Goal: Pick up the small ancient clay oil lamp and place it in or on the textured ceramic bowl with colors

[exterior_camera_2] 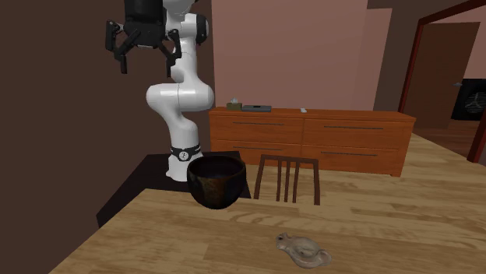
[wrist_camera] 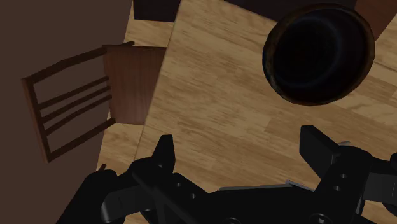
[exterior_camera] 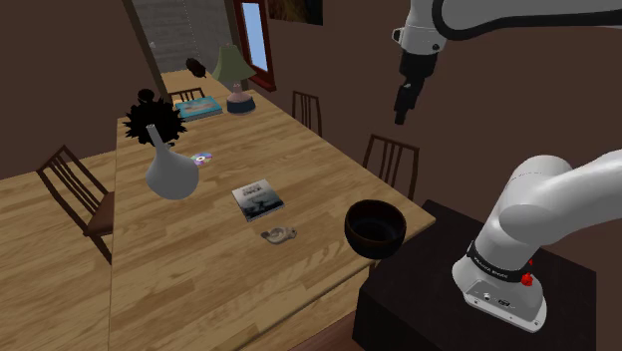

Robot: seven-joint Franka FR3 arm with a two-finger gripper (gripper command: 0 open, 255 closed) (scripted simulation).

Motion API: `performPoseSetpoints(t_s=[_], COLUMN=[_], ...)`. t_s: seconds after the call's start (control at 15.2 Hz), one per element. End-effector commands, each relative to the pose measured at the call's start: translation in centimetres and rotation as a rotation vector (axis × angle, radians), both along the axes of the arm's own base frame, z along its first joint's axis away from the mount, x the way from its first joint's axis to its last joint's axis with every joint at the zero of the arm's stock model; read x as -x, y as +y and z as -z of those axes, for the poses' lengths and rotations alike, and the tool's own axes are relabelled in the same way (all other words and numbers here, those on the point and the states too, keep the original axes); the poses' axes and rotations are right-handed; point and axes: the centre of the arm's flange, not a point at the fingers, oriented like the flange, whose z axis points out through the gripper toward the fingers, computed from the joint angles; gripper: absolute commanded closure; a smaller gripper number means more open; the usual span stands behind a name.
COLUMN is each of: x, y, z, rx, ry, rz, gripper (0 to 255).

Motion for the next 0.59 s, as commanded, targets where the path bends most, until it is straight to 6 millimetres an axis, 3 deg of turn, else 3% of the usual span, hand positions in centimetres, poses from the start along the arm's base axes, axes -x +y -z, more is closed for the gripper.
performPoseSetpoints(t_s=[0.0, 0.53], x=[0.0, -5.4], y=[0.0, 6.3], z=[0.0, 6.5], rx=[0.0, -0.017], ry=[0.0, 0.022], rz=[0.0, -0.018], gripper=[0, 0])
